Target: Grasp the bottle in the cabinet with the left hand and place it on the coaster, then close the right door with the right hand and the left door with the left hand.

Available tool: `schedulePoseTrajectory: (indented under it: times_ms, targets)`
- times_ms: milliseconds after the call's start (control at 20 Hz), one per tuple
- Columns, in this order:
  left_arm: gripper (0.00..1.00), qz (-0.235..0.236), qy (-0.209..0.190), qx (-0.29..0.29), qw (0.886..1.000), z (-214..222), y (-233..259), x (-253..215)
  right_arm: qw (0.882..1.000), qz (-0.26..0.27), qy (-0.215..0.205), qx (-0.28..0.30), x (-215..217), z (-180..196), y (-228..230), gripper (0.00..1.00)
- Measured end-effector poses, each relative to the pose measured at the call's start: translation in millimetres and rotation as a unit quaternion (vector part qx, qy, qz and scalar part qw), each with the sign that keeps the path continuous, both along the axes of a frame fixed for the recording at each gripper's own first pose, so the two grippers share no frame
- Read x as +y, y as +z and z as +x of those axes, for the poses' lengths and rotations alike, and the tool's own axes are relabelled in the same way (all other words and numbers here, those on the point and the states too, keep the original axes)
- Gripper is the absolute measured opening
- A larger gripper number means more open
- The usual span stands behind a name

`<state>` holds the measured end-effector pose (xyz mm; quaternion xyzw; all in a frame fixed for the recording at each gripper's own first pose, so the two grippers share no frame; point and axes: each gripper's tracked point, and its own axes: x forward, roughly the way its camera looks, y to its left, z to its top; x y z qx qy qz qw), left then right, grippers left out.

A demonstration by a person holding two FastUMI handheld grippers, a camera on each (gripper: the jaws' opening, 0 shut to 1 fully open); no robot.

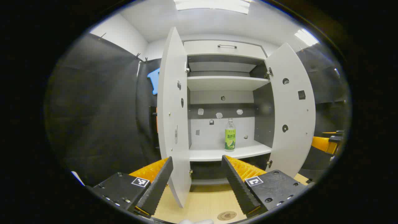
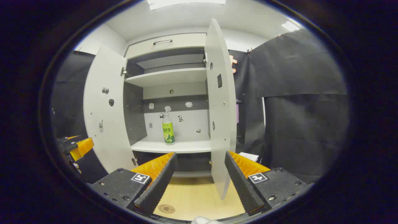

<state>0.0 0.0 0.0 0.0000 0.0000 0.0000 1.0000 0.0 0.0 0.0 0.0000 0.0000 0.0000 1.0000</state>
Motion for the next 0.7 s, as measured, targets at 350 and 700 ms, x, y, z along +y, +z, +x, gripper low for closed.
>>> schedulePoseTrajectory:
  times_ms: [350, 700]
  targets:
    - [1.00, 0.001, -0.006, -0.007, 1.000, -7, 8, -2, 1.000, -0.006, 0.006, -0.007, 6, -6, 4, 1.00]
    - [1.00, 0.003, -0.013, 0.000, 1.000, -11, 7, -4, 1.000, -0.012, 0.004, -0.007, 7, -12, 3, 1.00]
